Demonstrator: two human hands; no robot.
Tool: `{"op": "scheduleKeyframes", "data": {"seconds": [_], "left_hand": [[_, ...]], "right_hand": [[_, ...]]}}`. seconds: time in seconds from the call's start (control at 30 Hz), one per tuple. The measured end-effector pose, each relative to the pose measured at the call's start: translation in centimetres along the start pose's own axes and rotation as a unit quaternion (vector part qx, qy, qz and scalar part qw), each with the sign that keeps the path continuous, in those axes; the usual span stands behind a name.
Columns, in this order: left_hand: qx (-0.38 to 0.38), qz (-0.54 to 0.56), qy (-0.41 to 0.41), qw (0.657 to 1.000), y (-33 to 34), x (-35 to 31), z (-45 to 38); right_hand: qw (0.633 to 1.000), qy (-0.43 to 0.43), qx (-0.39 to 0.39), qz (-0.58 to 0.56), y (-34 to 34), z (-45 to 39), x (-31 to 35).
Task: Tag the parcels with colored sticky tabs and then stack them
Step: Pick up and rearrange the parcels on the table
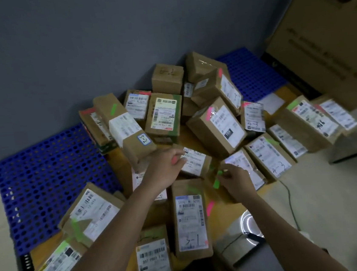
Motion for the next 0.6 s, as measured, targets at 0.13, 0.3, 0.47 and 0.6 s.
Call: {"op": "scheduleKeyframes", "data": {"seconds": [0.13,0.3,0.47,0.6], "left_hand": [[0.014,-0.049,0.005,0.999,1.1,0.7,0.1],[-0.019,-0.084,0.02,0.996,0.8,0.8,-0.6],[-0.069,-0.096,0.007,0.993,0.2,-0.8,-2.8],[-0.117,-0.118,-0.018,0.986,-0.3,-1.9,-6.1]], "right_hand": [[0.99,-0.033,0.085,0.104,3.0,0.1,-1.2],[0.993,-0.098,-0.017,0.062,1.0,-0.5,0.5],[0.981,-0.184,-0.068,-0.008,-2.3,-4.9,3.6],[0.961,-0.274,-0.048,-0.008,-3.4,-10.5,7.7]]}}
Point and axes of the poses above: each hand's wrist, its own z-axis away from the middle knuckle, its own y-axis out of the palm, x = y × z, the point moved 6 cm from there along -z, towards the middle knuckle, and after that the axes turned 12 degrees about -y, right-handed, at the moved point
